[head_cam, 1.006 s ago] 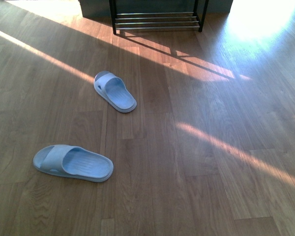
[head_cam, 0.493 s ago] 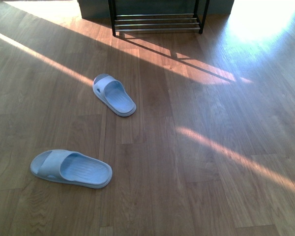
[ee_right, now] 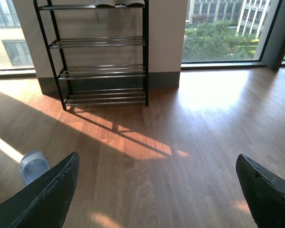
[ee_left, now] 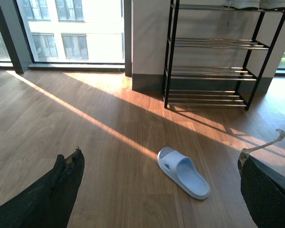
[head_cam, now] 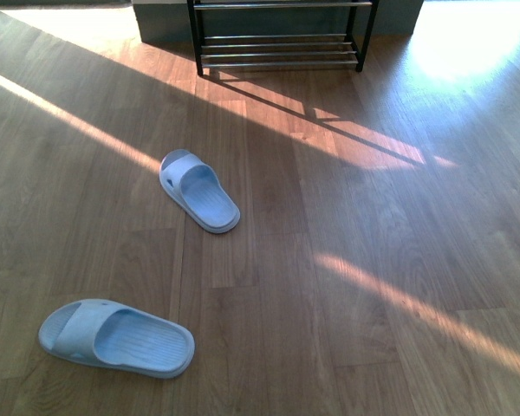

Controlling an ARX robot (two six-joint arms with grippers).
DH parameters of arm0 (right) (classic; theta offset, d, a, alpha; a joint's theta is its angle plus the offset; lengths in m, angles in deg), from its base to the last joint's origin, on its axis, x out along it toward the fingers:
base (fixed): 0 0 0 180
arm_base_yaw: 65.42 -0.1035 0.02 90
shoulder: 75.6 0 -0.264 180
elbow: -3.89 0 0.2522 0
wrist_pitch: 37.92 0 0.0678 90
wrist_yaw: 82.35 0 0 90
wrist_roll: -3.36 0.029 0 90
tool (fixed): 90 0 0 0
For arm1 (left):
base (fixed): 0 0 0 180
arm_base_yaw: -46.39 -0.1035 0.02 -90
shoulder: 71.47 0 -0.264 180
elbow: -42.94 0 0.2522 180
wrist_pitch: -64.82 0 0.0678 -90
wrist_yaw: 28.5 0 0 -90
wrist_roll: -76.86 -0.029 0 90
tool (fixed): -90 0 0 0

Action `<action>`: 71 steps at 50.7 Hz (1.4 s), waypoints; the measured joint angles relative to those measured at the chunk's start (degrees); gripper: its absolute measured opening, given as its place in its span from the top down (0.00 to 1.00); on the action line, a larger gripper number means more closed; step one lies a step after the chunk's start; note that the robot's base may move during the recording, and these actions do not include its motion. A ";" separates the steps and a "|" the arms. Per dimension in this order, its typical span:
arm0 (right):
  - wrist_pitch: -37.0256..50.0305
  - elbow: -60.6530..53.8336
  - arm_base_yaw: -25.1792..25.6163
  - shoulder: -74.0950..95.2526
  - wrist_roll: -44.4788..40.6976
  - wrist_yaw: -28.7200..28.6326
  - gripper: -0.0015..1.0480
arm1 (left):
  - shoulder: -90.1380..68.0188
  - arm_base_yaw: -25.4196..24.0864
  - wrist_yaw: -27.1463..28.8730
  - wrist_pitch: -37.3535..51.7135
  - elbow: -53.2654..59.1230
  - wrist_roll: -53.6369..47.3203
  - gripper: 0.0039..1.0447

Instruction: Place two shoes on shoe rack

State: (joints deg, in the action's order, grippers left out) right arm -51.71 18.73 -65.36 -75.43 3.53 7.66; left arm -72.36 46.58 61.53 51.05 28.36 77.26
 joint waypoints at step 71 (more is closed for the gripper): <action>-0.02 0.00 0.00 0.07 -0.02 -0.22 0.09 | 0.00 0.00 0.15 0.00 0.00 0.02 0.09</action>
State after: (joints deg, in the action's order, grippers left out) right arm -51.73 18.73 -65.36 -75.37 3.51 7.44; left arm -72.36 46.58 61.69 51.05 28.36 77.28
